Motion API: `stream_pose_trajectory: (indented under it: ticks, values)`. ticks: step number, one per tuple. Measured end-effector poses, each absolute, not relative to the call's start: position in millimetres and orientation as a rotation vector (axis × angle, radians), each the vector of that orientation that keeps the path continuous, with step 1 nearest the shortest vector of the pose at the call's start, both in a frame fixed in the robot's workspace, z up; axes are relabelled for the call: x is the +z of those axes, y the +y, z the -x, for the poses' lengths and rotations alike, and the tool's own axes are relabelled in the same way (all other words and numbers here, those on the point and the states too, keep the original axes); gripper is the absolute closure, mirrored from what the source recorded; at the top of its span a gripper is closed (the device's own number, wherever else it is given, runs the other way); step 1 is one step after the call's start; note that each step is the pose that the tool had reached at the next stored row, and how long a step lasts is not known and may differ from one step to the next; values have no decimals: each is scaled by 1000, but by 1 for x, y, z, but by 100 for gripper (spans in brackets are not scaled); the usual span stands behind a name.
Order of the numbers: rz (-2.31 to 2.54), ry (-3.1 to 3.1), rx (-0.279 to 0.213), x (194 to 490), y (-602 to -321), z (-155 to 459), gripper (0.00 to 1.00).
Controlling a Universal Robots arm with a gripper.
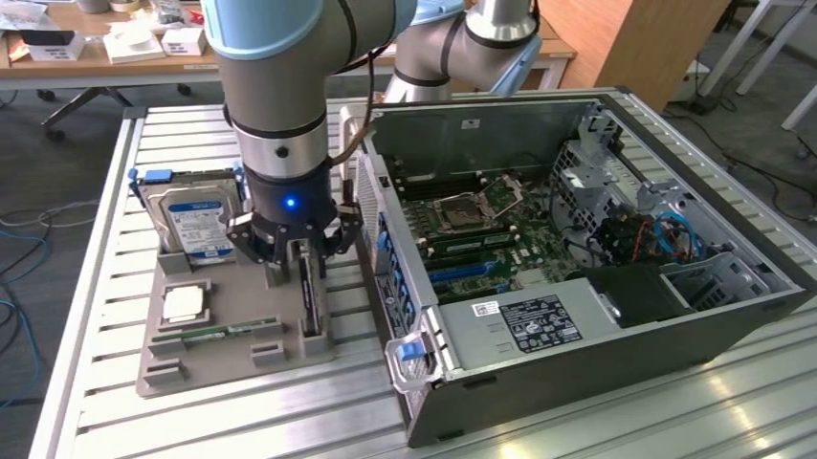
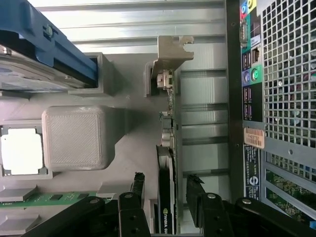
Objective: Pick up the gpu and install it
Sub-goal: 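Pick up the gpu and move the gpu toward the slot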
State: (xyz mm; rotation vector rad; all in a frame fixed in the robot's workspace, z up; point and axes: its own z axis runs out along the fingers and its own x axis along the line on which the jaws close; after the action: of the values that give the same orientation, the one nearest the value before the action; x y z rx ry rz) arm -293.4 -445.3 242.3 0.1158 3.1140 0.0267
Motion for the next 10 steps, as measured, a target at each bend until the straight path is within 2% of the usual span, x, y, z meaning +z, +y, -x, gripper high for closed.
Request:
stream_pose_trajectory:
  ticks: [10]
  values:
    - [-116,3114,27,233,-445,293,53]
